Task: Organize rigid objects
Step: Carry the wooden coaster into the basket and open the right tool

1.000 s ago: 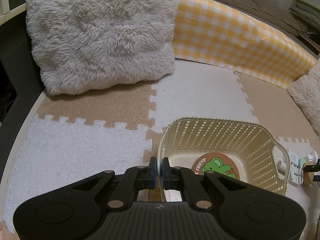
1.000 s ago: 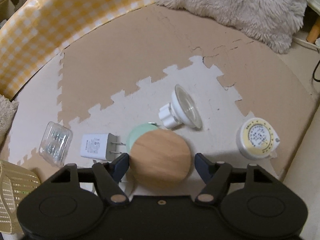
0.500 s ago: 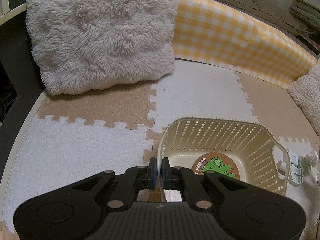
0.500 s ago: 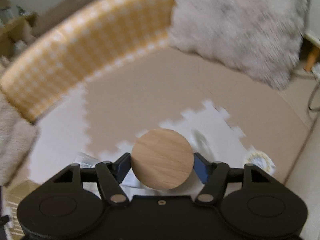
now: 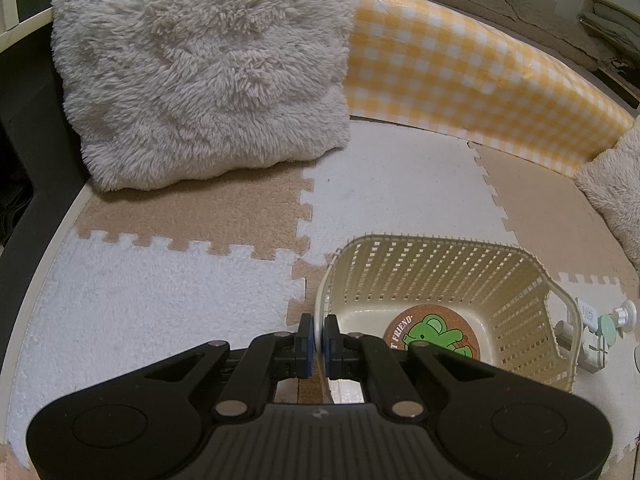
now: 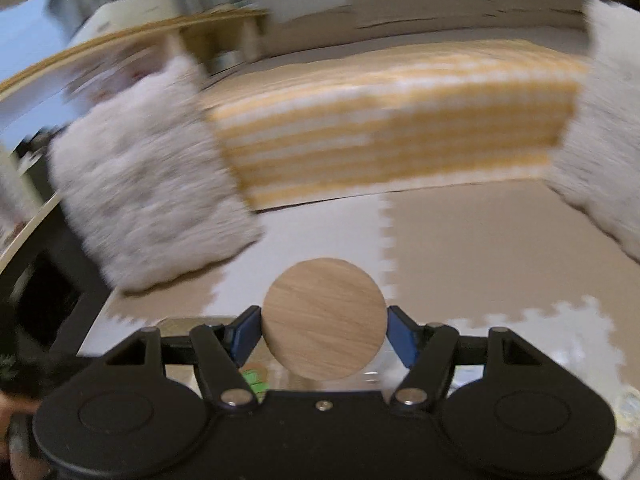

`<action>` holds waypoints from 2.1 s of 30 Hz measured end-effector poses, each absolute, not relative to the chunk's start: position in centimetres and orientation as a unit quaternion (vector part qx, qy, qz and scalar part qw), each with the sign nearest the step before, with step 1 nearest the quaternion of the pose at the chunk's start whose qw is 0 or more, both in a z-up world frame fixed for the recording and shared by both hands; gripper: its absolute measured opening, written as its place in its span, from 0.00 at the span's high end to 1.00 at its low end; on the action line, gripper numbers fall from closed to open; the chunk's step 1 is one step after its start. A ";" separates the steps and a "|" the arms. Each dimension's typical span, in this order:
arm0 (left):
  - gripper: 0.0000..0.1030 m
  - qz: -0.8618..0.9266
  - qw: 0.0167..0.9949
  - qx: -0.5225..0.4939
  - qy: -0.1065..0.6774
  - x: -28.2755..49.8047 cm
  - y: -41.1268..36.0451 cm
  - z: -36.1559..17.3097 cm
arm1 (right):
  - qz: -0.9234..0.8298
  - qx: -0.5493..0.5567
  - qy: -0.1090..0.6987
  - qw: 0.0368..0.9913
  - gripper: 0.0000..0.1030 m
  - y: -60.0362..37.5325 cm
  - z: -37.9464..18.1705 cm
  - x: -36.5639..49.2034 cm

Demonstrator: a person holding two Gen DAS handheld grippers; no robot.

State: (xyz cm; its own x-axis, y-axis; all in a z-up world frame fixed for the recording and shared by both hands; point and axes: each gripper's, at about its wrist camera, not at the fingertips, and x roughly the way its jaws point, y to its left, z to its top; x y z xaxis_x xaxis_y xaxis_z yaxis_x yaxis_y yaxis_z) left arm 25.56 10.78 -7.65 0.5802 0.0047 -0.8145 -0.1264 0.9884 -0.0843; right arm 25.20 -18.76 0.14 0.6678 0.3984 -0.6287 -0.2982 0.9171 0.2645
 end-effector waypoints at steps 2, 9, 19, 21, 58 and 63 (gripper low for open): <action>0.95 0.037 0.886 -0.067 0.457 25.6 10.7 -7.6 | 0.220 0.032 0.363 0.905 0.34 -16.3 0.1 25.2; 0.95 0.037 0.886 -0.068 0.456 25.6 10.7 -7.6 | 0.280 -0.098 0.397 0.869 0.34 -9.5 -2.3 25.0; 0.95 0.037 0.886 -0.067 0.457 25.6 10.7 -7.6 | 0.282 -0.149 0.458 0.830 0.34 -8.0 -4.8 24.7; 0.95 0.037 0.886 -0.067 0.457 25.6 10.7 -7.6 | 0.281 -0.150 0.459 0.829 0.34 -7.9 -4.9 24.6; 0.95 0.034 0.884 -0.065 0.461 25.6 10.4 -7.8 | 0.276 -0.157 0.471 0.823 0.33 -7.2 -5.7 24.7; 0.95 0.032 0.884 -0.064 0.462 25.6 10.4 -7.8 | 0.275 -0.157 0.470 0.824 0.33 -7.1 -5.8 24.6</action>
State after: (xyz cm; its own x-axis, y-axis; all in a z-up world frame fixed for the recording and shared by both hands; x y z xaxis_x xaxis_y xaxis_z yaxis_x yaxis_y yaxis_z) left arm 25.64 10.39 -7.75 0.5712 -0.0024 -0.8208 -0.1168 0.9896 -0.0841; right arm 24.64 -7.14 -5.77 0.4077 0.3055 -0.8605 -0.5999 0.8001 -0.0002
